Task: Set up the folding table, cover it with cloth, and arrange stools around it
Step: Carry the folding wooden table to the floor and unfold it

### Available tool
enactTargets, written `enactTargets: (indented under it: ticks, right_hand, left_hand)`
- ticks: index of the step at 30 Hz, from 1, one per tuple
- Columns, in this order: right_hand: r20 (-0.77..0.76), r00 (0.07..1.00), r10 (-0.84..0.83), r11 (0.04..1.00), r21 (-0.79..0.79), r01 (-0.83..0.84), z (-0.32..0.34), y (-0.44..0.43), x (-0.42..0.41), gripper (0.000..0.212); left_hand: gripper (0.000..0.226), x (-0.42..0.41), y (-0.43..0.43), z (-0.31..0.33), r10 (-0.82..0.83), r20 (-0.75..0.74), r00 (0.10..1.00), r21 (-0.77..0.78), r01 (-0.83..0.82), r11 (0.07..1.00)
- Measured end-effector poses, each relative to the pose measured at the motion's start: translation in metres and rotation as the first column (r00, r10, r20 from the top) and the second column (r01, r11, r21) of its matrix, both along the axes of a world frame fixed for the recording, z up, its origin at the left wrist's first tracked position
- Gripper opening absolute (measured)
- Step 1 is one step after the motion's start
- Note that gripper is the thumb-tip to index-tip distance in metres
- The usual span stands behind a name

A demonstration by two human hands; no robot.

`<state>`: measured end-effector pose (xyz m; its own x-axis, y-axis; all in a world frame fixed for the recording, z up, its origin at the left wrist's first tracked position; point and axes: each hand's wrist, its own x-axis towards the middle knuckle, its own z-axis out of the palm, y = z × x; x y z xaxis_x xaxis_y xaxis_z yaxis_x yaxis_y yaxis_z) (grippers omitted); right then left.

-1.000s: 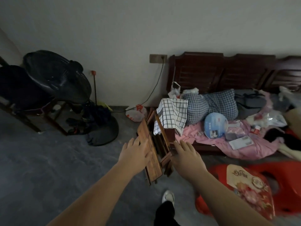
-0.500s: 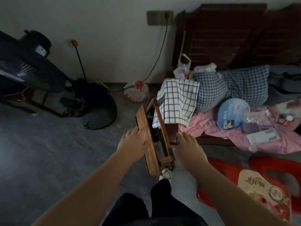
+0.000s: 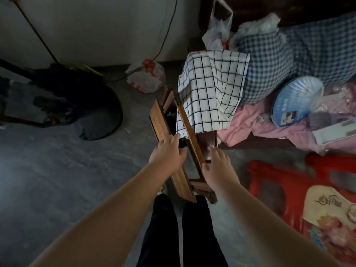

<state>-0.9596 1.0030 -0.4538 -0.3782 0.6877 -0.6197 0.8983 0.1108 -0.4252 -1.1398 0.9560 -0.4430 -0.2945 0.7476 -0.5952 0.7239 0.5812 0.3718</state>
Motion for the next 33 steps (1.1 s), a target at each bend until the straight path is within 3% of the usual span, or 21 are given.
enactTargets:
  ticks: [8,12,15,20,24,30,33]
  right_hand:
    - [-0.019,0.971,-0.238,0.971,0.026,0.238,-0.083,-0.011,-0.018,0.059]
    - [0.037,0.938,-0.344,0.938,-0.018,0.345,-0.102,-0.034,-0.016,0.051]
    - [0.057,0.925,-0.377,0.924,-0.045,0.379,-0.108,-0.044,-0.015,0.043]
    - [0.048,0.911,-0.409,0.908,-0.080,0.412,-0.108,-0.041,-0.015,0.040]
    - [0.034,0.926,-0.375,0.919,-0.115,0.377,-0.103,-0.043,-0.020,0.029]
    - [0.032,0.945,-0.326,0.926,-0.193,0.326,-0.101,-0.052,-0.038,0.017]
    - [0.040,0.947,-0.320,0.913,-0.254,0.319,-0.100,-0.053,-0.049,0.019]
  left_hand:
    - [0.061,0.000,0.032,-0.092,0.065,0.111,0.992,0.033,-0.069,0.997]
    - [0.060,0.009,0.018,-0.115,0.059,0.136,0.989,0.019,-0.062,0.998]
    - [0.055,0.009,0.009,-0.124,0.153,0.230,0.961,0.000,-0.157,0.988]
    - [0.051,-0.004,0.013,-0.126,0.424,0.419,0.803,-0.075,-0.435,0.897]
    - [0.051,-0.012,0.015,-0.131,0.641,0.516,0.569,-0.194,-0.651,0.734]
    - [0.049,-0.026,0.011,-0.131,0.664,0.548,0.509,-0.226,-0.674,0.703]
    - [0.052,-0.034,0.006,-0.133,0.691,0.598,0.407,-0.297,-0.688,0.662]
